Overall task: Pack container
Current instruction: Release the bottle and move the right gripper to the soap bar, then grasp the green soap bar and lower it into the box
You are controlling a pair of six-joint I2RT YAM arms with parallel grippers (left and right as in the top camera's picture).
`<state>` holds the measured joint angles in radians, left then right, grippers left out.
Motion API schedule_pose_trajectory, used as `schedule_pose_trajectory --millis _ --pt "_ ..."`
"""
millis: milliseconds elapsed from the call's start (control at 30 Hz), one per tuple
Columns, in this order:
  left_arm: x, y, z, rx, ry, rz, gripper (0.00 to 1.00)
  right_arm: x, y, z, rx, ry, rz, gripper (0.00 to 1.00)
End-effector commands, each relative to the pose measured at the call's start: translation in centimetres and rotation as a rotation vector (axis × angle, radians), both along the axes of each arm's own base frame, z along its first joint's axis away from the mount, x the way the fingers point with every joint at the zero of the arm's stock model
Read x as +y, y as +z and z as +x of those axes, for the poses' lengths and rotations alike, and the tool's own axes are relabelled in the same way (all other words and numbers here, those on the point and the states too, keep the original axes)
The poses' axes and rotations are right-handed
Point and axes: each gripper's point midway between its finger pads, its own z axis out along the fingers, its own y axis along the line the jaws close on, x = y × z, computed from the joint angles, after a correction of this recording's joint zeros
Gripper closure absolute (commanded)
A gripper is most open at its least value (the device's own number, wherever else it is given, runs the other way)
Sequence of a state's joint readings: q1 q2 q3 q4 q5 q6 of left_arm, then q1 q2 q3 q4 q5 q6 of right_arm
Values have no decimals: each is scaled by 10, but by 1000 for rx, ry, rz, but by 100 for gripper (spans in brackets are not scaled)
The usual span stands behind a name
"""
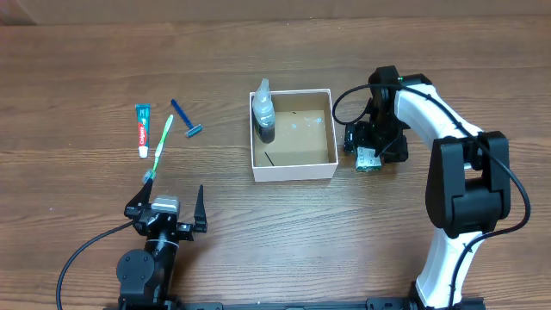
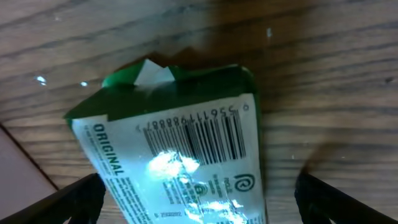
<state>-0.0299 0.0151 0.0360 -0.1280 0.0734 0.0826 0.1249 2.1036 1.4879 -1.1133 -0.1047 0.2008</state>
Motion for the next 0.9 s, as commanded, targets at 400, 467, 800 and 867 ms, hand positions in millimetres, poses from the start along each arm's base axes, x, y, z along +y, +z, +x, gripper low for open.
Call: schedule_pose_trajectory --millis 400,467,800,867 --pt "3 0 0 -7 14 16 0 -35 -18 -3 -16 -75 -9 49" --pt "3 0 0 -7 14 16 0 -32 -18 -3 -14 -78 10 55" --pt "3 0 0 -7 14 16 0 -3 61 28 -90 -92 187 60" --pt "3 0 0 -7 14 16 0 9 110 39 -171 -69 261 60"
